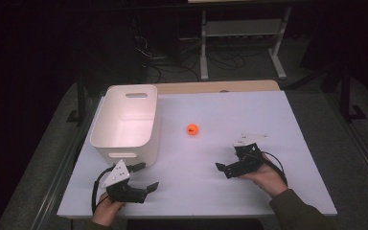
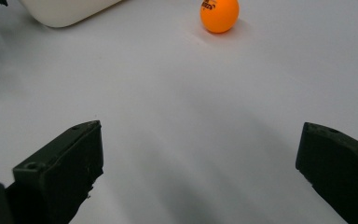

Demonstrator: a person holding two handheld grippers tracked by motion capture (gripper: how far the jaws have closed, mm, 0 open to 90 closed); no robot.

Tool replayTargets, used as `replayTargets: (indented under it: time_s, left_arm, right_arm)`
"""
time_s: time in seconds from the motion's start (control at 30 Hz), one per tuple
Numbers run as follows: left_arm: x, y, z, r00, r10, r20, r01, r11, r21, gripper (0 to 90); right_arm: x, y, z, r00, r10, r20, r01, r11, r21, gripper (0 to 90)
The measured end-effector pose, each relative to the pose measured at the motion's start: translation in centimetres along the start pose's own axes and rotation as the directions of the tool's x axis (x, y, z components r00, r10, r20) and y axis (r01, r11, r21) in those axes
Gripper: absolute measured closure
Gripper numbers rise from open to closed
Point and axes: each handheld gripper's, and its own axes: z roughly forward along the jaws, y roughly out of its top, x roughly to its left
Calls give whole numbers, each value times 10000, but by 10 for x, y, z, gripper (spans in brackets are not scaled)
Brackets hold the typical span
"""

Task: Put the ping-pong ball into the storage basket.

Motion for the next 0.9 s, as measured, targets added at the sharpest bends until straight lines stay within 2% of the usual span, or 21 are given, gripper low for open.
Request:
replayTargets:
  time_s: [0.9]
  left_arm:
    - [0,0,0,10000,-8,-1,8,10000,14,141]
  right_arm:
    - [2,14,13,9997,-226,-93,227,9997,88,3]
